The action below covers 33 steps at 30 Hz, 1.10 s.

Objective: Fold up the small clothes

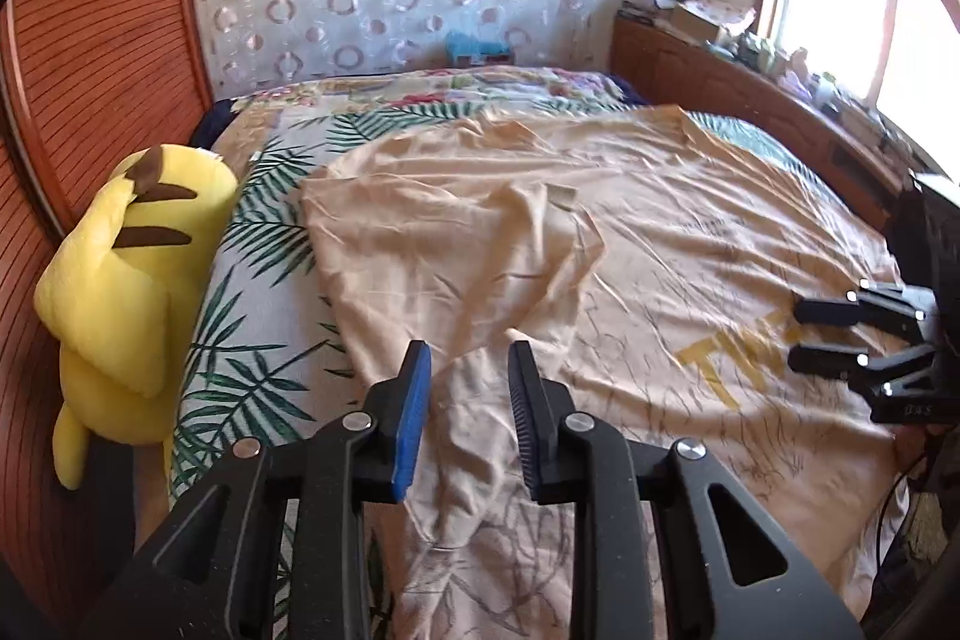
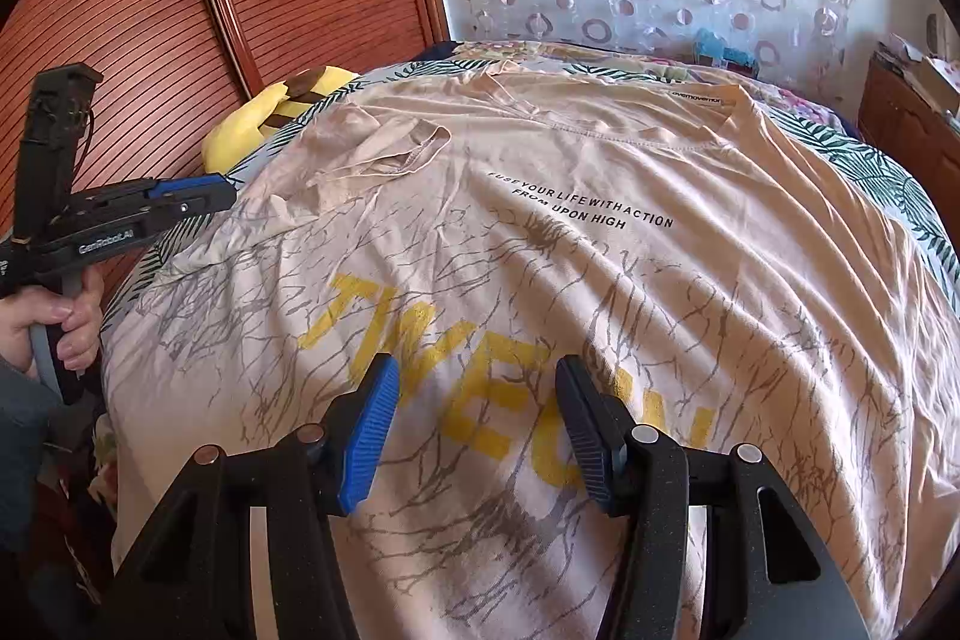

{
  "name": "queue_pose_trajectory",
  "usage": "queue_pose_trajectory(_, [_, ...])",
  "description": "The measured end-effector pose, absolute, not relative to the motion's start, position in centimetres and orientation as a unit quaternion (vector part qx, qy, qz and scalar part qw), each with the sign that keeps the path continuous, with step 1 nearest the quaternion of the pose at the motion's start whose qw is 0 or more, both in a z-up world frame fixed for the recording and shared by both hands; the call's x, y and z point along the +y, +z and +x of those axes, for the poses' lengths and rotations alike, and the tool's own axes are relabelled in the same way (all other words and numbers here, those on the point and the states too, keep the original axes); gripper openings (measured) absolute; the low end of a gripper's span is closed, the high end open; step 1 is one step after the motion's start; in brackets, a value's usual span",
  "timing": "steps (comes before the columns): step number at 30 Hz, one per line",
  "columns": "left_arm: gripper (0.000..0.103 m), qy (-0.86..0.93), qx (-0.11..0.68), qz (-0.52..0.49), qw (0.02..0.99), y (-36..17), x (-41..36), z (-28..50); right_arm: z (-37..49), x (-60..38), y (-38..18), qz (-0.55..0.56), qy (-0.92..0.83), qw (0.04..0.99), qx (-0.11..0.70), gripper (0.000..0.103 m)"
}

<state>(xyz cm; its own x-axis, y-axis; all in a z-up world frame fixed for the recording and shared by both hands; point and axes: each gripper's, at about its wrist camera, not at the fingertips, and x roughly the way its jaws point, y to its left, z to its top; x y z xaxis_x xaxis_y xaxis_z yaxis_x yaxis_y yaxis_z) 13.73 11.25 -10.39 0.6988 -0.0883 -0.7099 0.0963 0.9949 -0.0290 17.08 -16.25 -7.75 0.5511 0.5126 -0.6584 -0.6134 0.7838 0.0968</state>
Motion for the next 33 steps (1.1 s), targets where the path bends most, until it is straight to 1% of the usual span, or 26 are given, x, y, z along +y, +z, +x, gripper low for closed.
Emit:
queue_pose_trajectory(5, [0.027, -0.027, 0.426, 0.001, 0.905, -12.2, 11.8, 15.0, 17.1, -16.2, -7.7, -0.073, 0.32, 0.878, 0.349, 0.056])
queue_pose_trajectory(8, [0.027, -0.035, 0.424, -0.013, 0.905, -12.3, 12.2, 14.9, 17.1, -16.2, -7.7, -0.072, 0.321, 0.878, 0.349, 0.056])
queue_pose_trajectory(10, [0.025, -0.049, 0.417, -0.005, 0.908, -12.0, 11.8, 14.6, 17.1, -16.3, -7.7, -0.071, 0.321, 0.878, 0.348, 0.056])
queue_pose_trajectory(11, [0.015, -0.056, 0.413, 0.006, 0.909, -11.9, 11.5, 14.4, 17.1, -16.3, -7.7, -0.07, 0.321, 0.878, 0.348, 0.056])
queue_pose_trajectory(12, [0.01, -0.061, 0.409, 0.019, 0.91, -11.8, 11.0, 14.1, 17.2, -16.4, -7.7, -0.07, 0.321, 0.878, 0.348, 0.056])
queue_pose_trajectory(18, [0.01, -0.113, 0.391, 0.034, 0.913, -9.9, 8.2, 12.3, 17.2, -16.6, -7.8, -0.067, 0.323, 0.877, 0.348, 0.056])
queue_pose_trajectory(22, [0.01, -0.15, 0.394, 0.033, 0.906, -9.2, 6.1, 11.6, 17.2, -16.6, -7.8, -0.066, 0.323, 0.877, 0.348, 0.056])
queue_pose_trajectory(23, [0.011, -0.155, 0.394, 0.034, 0.906, -9.0, 5.8, 11.4, 17.2, -16.6, -7.8, -0.066, 0.323, 0.877, 0.348, 0.056])
queue_pose_trajectory(24, [0.016, -0.16, 0.393, 0.032, 0.905, -8.9, 5.5, 11.3, 17.2, -16.6, -7.8, -0.066, 0.324, 0.877, 0.348, 0.056])
queue_pose_trajectory(25, [0.019, -0.164, 0.392, 0.029, 0.905, -8.7, 5.3, 11.1, 17.2, -16.6, -7.8, -0.066, 0.324, 0.877, 0.348, 0.056])
queue_pose_trajectory(26, [0.024, -0.168, 0.391, 0.027, 0.904, -8.6, 5.3, 11.1, 17.2, -16.6, -7.8, -0.066, 0.324, 0.877, 0.348, 0.056])
queue_pose_trajectory(27, [0.034, -0.172, 0.39, 0.025, 0.904, -8.5, 5.3, 11.0, 17.2, -16.6, -7.8, -0.066, 0.324, 0.877, 0.348, 0.056])
queue_pose_trajectory(29, [0.046, -0.165, 0.388, 0.03, 0.906, -8.4, 5.5, 10.9, 17.2, -16.6, -7.8, -0.066, 0.324, 0.877, 0.348, 0.056])
queue_pose_trajectory(33, [0.046, -0.147, 0.395, 0.027, 0.906, -8.9, 6.5, 11.2, 17.2, -16.7, -7.8, -0.065, 0.324, 0.877, 0.348, 0.056])
